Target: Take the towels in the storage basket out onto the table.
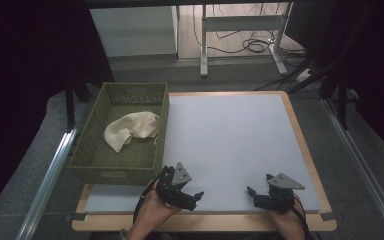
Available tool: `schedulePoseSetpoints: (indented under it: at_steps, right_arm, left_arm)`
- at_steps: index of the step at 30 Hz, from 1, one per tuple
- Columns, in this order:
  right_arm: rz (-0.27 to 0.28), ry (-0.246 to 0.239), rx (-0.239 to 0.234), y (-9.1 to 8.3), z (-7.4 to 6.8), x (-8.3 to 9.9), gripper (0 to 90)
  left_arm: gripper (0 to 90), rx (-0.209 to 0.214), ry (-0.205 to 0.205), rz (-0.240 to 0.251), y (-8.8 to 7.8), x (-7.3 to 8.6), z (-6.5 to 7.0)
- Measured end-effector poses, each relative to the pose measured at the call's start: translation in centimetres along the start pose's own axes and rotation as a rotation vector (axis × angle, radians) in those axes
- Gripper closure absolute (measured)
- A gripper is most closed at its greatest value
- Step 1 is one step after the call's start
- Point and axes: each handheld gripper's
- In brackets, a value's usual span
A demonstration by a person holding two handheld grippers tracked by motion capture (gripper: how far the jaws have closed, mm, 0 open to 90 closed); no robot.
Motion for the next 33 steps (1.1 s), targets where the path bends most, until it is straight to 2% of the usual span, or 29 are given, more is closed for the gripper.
schedulePoseSetpoints:
  at_steps: [6,8,9,16,19,22,23,25,33]
  right_arm:
    - [0.001,0.001,0.000,0.0,0.0,0.0,13.9]
    - [0.002,0.002,0.000,0.0,0.0,0.0,13.9]
    - [0.001,0.002,0.000,0.0,0.0,0.0,13.9]
    - [0.002,0.003,0.000,0.0,0.0,0.0,13.8]
    - [0.000,0.002,-0.001,0.0,0.0,0.0,13.8]
    - [0.002,0.003,0.000,0.0,0.0,0.0,13.8]
    - [0.004,0.003,0.000,0.0,0.0,0.0,13.8]
    - [0.003,0.003,0.000,0.0,0.0,0.0,13.8]
    - [0.003,0.003,0.000,0.0,0.0,0.0,13.8]
  left_arm:
    - [5.9,0.022,0.002,0.007,-1.0,-1.7,-0.5]
    - [5.9,0.015,0.014,0.005,-1.3,-2.3,-0.6]
    - [5.9,-0.005,0.026,-0.005,-1.7,-2.9,-0.7]
    - [5.9,-0.048,0.034,-0.009,-3.2,-4.6,-2.1]
    - [5.9,-0.071,0.039,-0.016,-4.0,-5.3,-3.0]
    - [5.9,-0.085,0.024,-0.024,-4.4,-5.8,-4.0]
    - [5.9,-0.098,0.018,-0.031,-4.6,-6.1,-4.9]
    - [5.9,-0.104,0.009,-0.032,-4.7,-6.2,-5.4]
    - [7.2,-0.171,-0.024,-0.032,-5.6,-6.8,-9.0]
Point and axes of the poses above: each handheld gripper's, and its own axes: y roughly forward along the jaws, x roughly out of its underside, z roughly to its right, and after that the axes turned 6 degrees about -y, right-handed
